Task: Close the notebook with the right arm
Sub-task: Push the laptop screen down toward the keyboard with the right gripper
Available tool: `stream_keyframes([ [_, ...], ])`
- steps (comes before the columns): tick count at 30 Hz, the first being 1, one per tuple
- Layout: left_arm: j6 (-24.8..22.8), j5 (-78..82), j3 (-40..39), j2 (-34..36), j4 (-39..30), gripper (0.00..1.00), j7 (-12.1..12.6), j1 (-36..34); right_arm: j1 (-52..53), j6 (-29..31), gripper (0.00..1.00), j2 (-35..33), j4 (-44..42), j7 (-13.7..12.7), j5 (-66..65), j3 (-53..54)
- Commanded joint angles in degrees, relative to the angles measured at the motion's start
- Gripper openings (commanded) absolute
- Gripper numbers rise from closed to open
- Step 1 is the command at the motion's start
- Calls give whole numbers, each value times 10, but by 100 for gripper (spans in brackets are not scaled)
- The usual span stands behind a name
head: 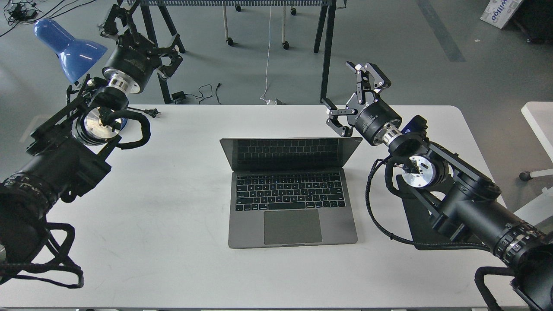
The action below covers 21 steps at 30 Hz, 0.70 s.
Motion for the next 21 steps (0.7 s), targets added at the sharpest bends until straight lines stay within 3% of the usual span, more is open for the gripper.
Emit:
stream_keyframes([
  [1,0,0,0,0,0,100,0,0,-32,-5,100,-10,37,-1,-5,-1],
  [13,0,0,0,1,0,100,0,-1,-117,0,100,-89,143,-1,-7,-16],
  [21,0,0,0,0,0,100,0,0,-132,0,100,-95,147,0,-8,-44],
])
